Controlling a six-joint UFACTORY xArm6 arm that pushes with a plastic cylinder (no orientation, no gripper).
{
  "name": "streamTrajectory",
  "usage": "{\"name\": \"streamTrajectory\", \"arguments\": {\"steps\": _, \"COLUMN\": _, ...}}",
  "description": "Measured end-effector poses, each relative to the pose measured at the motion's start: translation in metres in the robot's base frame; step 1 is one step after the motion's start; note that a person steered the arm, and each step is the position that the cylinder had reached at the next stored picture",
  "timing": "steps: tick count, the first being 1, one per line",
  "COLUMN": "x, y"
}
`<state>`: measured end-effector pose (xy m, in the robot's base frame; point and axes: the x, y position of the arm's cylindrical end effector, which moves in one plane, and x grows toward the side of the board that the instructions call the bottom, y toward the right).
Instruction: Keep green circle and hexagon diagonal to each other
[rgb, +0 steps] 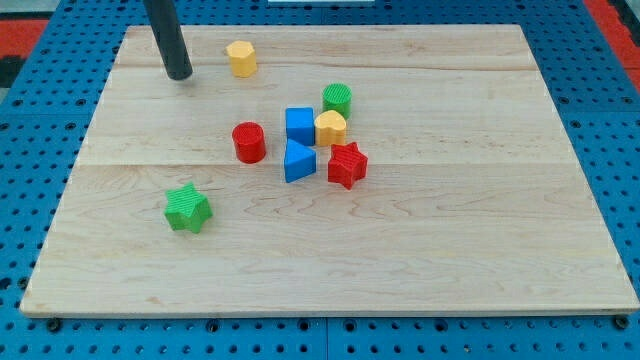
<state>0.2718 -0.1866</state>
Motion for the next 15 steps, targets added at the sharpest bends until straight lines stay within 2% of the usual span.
{"name": "streamTrajectory", "arguments": {"steps": 1, "x": -0.029, "y": 0.095}}
{"name": "streamTrajectory", "arguments": {"steps": 2, "x": -0.04, "y": 0.112}}
{"name": "streamTrajectory", "arguments": {"steps": 3, "x": -0.014, "y": 0.195}}
{"name": "streamTrajectory", "arguments": {"steps": 4, "x": 0.029, "y": 0.28}}
{"name": "streamTrajectory", "arguments": {"steps": 5, "x": 0.003, "y": 0.283}}
{"name": "streamTrajectory", "arguments": {"steps": 6, "x": 0.028, "y": 0.318}}
{"name": "streamTrajectory", "arguments": {"steps": 7, "x": 0.079, "y": 0.329}}
{"name": "streamTrajectory", "arguments": {"steps": 8, "x": 0.079, "y": 0.399}}
{"name": "streamTrajectory", "arguments": {"steps": 9, "x": 0.094, "y": 0.44}}
{"name": "streamTrajectory", "arguments": {"steps": 10, "x": 0.136, "y": 0.436}}
{"name": "streamTrajectory", "arguments": {"steps": 11, "x": 0.132, "y": 0.35}}
{"name": "streamTrajectory", "arguments": {"steps": 12, "x": 0.119, "y": 0.347}}
{"name": "streamTrajectory", "arguments": {"steps": 13, "x": 0.053, "y": 0.395}}
{"name": "streamTrajectory", "arguments": {"steps": 14, "x": 0.046, "y": 0.391}}
{"name": "streamTrajectory", "arguments": {"steps": 15, "x": 0.028, "y": 0.446}}
